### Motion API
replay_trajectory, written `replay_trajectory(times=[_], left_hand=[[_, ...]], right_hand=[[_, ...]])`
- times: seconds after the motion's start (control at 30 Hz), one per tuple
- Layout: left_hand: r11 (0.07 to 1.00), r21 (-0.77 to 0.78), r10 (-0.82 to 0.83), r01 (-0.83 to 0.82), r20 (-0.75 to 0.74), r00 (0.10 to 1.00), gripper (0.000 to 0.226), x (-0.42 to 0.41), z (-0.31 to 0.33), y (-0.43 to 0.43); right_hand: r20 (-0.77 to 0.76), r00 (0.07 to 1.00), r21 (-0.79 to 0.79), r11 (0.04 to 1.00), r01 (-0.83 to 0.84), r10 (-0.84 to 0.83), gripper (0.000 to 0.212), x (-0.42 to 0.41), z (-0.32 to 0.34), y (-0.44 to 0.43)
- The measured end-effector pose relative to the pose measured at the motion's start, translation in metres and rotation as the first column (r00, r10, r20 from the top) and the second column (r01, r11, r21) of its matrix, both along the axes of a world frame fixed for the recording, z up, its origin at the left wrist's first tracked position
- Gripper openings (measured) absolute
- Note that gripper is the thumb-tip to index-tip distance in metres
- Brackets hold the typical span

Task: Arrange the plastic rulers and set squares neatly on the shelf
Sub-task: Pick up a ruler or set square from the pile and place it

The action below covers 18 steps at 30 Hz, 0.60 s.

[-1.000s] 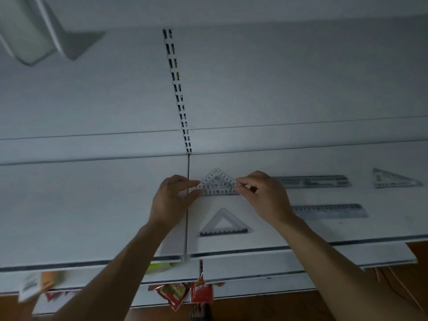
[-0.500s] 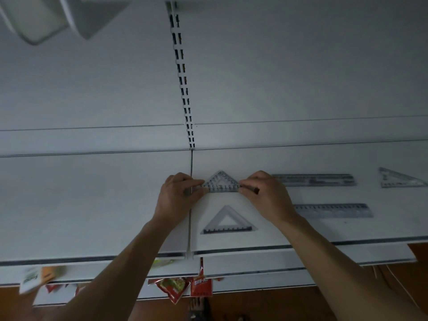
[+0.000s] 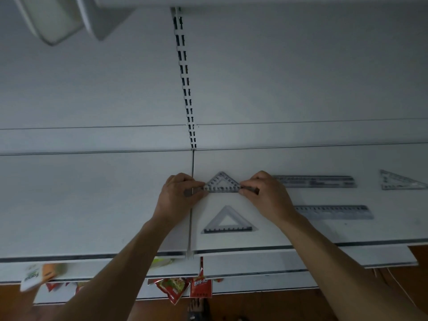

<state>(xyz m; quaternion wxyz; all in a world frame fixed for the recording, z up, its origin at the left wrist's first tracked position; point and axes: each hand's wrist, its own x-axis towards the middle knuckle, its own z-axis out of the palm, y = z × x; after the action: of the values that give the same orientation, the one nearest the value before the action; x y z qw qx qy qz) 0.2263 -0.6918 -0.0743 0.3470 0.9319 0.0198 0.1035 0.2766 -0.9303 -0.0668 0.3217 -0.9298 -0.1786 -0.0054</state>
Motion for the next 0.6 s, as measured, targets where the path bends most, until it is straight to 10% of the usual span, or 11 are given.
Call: replay_trajectory(times=[0.6], left_hand=[[1.000, 0.011, 0.013, -0.013, -0.005, 1.000, 0.027, -0.0015, -0.0008, -0.0009]], right_hand=[[-0.071, 0.997, 0.015, 1.000, 0.004, -0.002, 0.023, -0.0028, 0.0085, -0.0002]])
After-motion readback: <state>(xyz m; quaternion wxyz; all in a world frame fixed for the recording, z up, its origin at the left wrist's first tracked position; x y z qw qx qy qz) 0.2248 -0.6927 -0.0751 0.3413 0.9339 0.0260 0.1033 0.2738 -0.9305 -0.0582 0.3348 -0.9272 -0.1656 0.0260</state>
